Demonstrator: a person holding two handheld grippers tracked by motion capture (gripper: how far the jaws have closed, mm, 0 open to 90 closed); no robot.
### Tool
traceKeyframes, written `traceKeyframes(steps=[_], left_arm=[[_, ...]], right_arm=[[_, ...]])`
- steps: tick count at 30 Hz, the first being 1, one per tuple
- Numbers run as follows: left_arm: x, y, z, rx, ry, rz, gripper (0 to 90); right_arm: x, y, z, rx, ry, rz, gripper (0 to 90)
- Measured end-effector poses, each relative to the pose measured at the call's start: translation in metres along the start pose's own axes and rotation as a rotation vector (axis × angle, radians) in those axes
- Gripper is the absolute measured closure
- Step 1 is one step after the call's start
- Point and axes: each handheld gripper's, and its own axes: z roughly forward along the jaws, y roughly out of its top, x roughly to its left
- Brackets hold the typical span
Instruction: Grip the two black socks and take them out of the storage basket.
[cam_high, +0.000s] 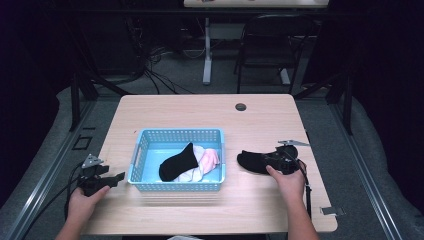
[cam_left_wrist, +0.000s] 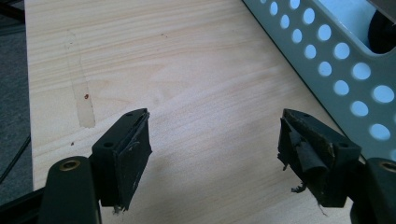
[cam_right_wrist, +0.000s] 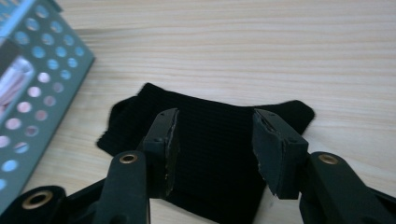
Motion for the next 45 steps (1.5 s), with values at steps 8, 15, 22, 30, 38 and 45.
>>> traceKeyframes(steps=[8,15,22,30,38,45], left_arm=[[0.000,0.000,0.001,0.006,0.002,0.000,25.1],[0.000,0.000,0.000,0.003,0.000,0.000,25.1],[0.000,0.000,-0.001,0.002,0.001,0.000,25.1],[0.000,0.000,-0.001,-0.001,-0.001,0.001,25.1],[0.000,0.000,-0.001,-0.002,-0.001,0.000,25.1],[0.000,0.000,-0.001,-0.003,-0.003,0.000,25.1]], right_arm=[[0.043,0.013,-0.007,-0.022,0.067,-0.109,50.6],[0.095,0.037,-0.013,-0.043,0.147,-0.220,51.7],[0.139,0.058,-0.001,-0.007,0.231,-0.278,52.8],[0.171,0.065,0.020,0.035,0.242,-0.349,53.3],[0.184,0.068,0.035,0.074,0.274,-0.336,55.1],[0.202,0.071,0.057,0.129,0.288,-0.353,56.7]])
